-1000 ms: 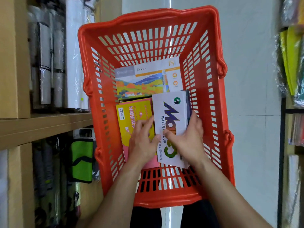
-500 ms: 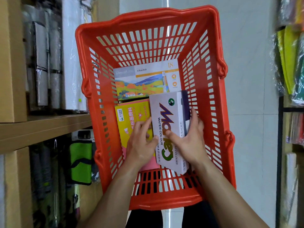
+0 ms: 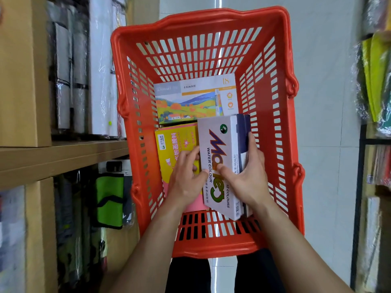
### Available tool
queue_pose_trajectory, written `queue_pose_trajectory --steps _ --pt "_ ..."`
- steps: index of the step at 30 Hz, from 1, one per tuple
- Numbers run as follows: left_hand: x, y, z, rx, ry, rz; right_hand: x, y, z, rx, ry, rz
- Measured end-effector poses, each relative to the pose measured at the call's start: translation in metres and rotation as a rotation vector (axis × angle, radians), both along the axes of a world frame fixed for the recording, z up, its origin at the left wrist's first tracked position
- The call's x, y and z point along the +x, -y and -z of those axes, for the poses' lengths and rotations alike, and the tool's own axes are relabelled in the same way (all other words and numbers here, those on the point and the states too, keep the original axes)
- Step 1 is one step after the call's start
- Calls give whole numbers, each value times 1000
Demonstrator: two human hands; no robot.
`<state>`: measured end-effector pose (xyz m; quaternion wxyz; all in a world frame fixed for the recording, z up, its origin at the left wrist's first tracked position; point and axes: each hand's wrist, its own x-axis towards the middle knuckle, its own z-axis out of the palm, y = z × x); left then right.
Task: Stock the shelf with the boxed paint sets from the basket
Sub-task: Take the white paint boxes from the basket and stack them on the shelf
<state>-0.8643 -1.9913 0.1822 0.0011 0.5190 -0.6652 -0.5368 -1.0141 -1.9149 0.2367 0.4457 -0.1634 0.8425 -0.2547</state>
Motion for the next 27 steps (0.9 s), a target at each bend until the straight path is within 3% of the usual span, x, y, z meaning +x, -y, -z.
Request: queue_pose_trajectory --steps 7,10,18,23,27 --pt "-3 -2 -15 144 -103 -141 1 -9 -24 -79 -63 21" --pt "-3 -5 -26 295 -139 -264 -4 -13 -37 -117 -50 44" --pt "-29 -8 -86 647 -465 -427 -20 -6 -82 -406 258 121" --pt "-34 -4 -118 613 -646 -551 -27 7 -106 -501 513 240" --pt "-33 4 -155 590 -716 -581 -30 20 -134 -524 628 213"
